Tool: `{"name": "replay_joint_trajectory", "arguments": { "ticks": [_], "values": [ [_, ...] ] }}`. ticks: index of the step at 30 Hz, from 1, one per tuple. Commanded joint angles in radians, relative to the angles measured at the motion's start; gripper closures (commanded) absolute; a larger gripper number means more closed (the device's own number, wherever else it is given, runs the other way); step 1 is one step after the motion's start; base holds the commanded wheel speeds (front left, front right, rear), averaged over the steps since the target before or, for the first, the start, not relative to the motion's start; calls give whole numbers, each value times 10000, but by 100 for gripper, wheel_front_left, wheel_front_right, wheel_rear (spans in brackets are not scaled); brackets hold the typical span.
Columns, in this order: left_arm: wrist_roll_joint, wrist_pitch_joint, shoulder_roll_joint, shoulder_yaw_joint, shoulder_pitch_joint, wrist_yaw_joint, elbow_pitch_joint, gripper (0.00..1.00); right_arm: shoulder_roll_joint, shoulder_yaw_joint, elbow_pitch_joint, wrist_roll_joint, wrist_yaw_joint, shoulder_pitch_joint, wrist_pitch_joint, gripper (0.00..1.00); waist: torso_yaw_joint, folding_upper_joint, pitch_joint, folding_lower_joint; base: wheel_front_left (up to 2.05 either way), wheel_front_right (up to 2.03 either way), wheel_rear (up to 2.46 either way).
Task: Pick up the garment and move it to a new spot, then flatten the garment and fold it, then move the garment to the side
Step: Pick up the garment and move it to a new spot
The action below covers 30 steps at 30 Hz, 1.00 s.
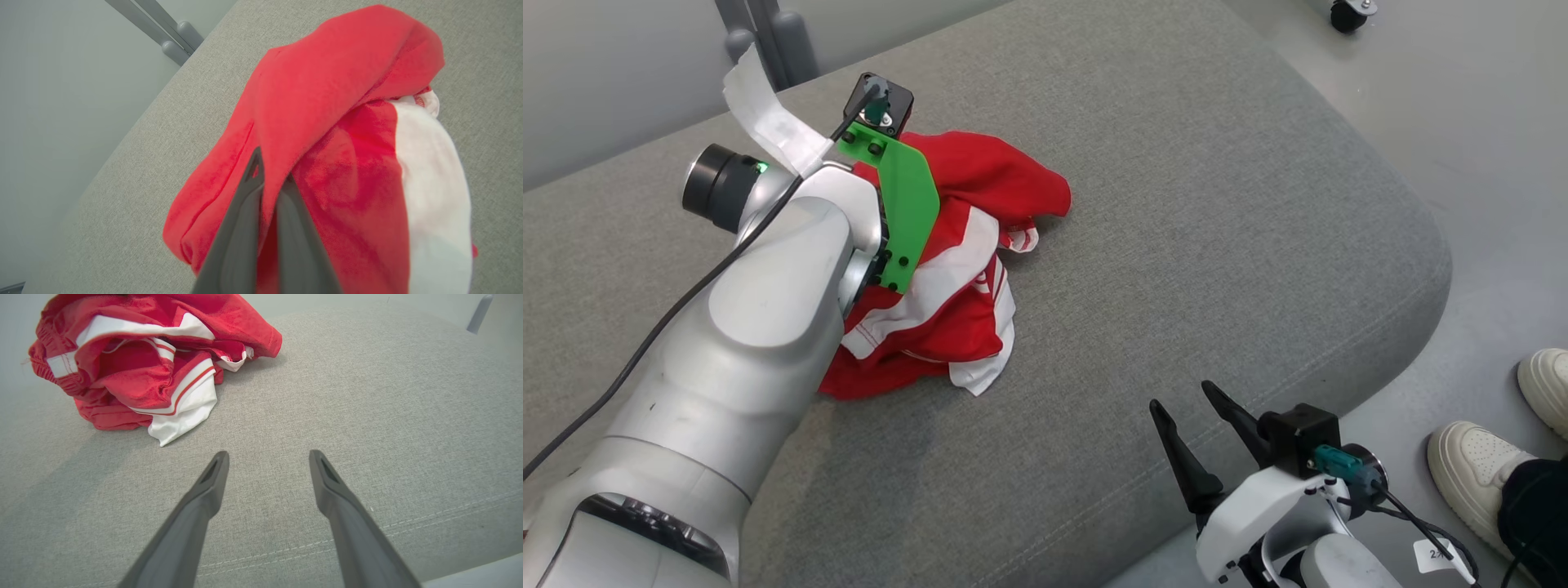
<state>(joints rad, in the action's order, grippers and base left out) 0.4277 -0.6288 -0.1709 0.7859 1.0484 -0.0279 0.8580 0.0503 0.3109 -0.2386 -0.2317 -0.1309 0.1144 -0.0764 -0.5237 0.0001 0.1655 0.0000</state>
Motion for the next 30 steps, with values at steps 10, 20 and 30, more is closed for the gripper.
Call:
{"name": "replay_joint_trajectory", "arguments": {
  "ticks": [10, 20, 30],
  "values": [
    [575, 1956, -63, -988, -46, -678, -679, 100, 4, -252, -33, 394, 3, -287, 287, 0, 926, -1, -913, 0, 0, 0, 0],
    [624, 3450, -844, -1766, 113, -1410, -1131, 100, 4, -635, 352, 728, 3, -856, 758, 0, 2388, -1, -1632, 0, 0, 0, 0],
    [616, 4164, -2419, -2334, -210, -1808, -1106, 100, 4, -744, 758, 777, 3, -1001, 1007, 0, 3428, -1, -1757, 0, 0, 0, 0]
  ]
}}
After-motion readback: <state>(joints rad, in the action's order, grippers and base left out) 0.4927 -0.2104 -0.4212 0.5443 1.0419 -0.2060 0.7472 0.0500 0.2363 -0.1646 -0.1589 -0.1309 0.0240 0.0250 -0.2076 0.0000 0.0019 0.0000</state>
